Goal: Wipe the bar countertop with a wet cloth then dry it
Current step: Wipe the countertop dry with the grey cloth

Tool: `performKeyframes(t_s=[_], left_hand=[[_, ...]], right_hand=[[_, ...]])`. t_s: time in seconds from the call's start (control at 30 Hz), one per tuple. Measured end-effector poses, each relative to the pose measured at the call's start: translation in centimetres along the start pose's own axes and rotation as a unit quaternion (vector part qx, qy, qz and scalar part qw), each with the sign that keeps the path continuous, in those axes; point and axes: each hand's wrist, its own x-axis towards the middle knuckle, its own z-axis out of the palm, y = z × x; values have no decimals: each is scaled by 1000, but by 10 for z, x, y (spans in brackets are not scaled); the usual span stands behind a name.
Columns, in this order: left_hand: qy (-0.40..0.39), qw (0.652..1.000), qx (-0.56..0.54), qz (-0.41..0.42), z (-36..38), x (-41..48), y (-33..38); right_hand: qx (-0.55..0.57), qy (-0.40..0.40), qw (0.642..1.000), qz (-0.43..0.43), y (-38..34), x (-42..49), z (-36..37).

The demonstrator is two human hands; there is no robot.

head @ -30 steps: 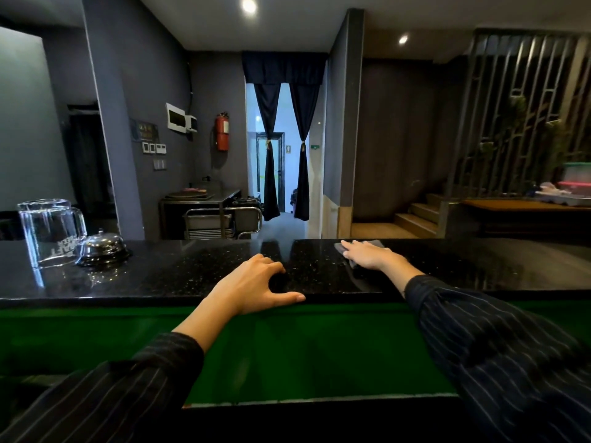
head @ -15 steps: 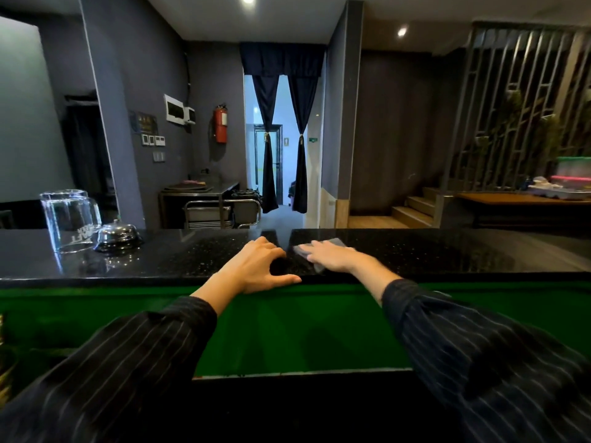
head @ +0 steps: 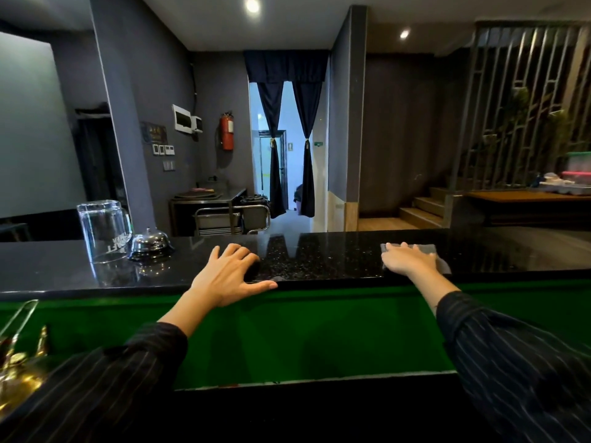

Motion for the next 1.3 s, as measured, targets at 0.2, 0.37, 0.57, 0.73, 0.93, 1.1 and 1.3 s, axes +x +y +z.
performKeyframes(t_s=[0.2, 0.37, 0.57, 0.73, 0.93, 1.1, 1.3], left_hand=[[-17, 999, -30, -9, 2, 1, -5], [-18, 998, -54, -16, -4, 2, -4], [-24, 997, -75, -16, -7, -2, -6], [-23, 995, -93, -30, -6, -4, -6], [-30, 995, -93, -25, -6, -5, -4], [-22, 997, -71, -10, 0, -2, -7], [-2, 999, -50, 2, 8, 3, -10]], right_hand=[[-12, 17, 997, -78, -99, -24, 13], [-10, -3, 969, -247, -194, -54, 28], [-10, -53, 939, -341, -192, -70, 21], [15, -47, 964, -260, -122, -30, 10], [4, -35, 988, -152, -111, 6, 13], [-1, -35, 987, -158, -145, 31, 16], [-33, -50, 979, -195, -193, 74, 18]])
